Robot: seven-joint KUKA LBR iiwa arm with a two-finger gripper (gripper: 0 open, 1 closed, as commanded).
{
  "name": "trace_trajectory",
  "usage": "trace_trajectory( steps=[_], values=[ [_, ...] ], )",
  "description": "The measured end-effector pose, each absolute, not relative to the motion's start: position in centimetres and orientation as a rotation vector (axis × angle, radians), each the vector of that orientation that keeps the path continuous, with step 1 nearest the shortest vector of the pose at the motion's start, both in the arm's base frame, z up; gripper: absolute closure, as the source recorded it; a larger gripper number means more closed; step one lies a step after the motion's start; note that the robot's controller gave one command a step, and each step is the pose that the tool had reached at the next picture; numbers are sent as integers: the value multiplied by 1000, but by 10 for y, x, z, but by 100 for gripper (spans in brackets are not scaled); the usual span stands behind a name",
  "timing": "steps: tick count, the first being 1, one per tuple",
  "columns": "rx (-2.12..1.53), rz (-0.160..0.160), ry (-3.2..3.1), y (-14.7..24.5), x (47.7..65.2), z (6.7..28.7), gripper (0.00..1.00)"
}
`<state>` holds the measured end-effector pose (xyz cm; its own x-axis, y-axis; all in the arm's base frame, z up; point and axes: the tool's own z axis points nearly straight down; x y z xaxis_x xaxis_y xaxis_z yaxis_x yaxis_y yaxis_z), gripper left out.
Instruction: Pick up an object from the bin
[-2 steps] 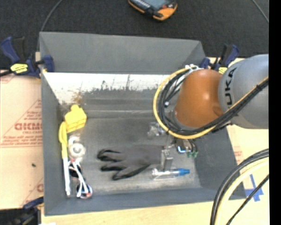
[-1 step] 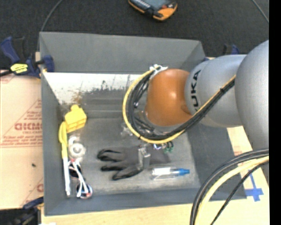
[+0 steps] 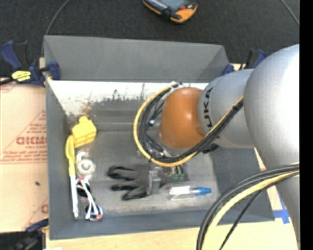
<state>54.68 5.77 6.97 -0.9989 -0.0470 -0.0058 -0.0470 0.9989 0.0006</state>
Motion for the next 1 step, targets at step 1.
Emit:
trace_trajectory(
  steps=[1],
  values=[
    [-971, -1, 2973, 97, 547, 72, 100]
  ],
)
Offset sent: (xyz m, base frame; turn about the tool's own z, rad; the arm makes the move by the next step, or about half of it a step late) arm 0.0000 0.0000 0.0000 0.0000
